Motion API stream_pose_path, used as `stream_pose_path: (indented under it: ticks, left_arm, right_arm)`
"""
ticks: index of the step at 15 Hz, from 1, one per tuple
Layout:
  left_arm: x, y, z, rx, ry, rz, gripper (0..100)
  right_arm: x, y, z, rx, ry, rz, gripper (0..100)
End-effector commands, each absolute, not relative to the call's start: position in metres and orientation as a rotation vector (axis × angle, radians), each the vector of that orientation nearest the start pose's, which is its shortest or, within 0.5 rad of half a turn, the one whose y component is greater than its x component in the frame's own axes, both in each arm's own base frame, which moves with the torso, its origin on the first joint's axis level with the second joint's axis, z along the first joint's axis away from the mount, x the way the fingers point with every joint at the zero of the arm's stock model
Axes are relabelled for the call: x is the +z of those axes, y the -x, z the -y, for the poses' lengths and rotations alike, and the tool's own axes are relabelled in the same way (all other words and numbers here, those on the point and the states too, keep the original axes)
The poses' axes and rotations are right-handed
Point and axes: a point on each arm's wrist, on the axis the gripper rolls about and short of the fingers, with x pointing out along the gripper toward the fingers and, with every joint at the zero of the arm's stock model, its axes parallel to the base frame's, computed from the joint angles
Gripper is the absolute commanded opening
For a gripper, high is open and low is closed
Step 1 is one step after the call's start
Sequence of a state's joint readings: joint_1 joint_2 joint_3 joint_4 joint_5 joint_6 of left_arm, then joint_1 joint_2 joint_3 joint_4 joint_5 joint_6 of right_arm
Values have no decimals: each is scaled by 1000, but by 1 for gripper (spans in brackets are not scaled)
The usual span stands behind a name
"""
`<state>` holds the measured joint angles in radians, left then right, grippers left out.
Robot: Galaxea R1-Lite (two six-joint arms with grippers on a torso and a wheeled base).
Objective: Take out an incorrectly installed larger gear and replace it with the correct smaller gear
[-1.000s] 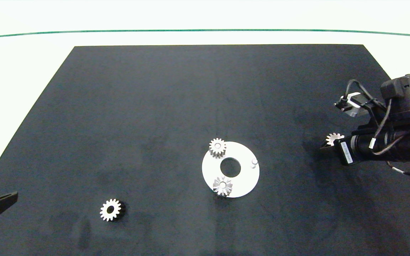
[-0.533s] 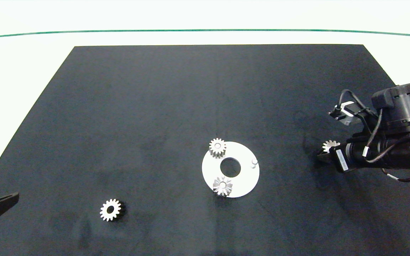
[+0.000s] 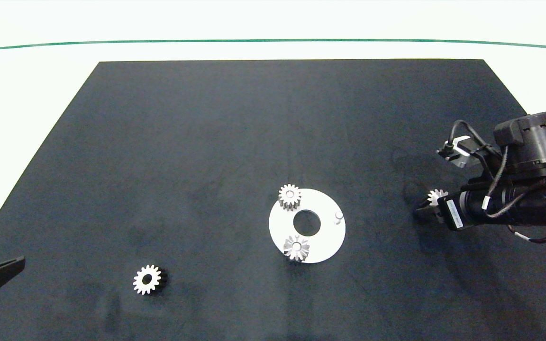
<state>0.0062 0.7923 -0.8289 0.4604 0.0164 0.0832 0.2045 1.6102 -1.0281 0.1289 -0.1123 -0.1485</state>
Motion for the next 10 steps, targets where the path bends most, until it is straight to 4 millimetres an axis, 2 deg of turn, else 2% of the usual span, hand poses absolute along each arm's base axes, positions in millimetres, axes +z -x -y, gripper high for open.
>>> stream_pose_path:
  ticks: [1,4,8,10]
  left_arm:
    - [250,-54,-1,-1,-101,-435,100]
    - [244,-51,2,-55,-133,-442,100]
    - [236,-52,5,-126,-153,-471,100]
    - [229,-52,10,-219,-181,-488,100]
  right_arm:
    - [211,-262,-53,140,257,-661,100]
    - [245,-225,-44,119,253,-567,100]
    - [273,-175,-27,47,244,-495,100]
    - [281,-156,-23,25,241,-459,100]
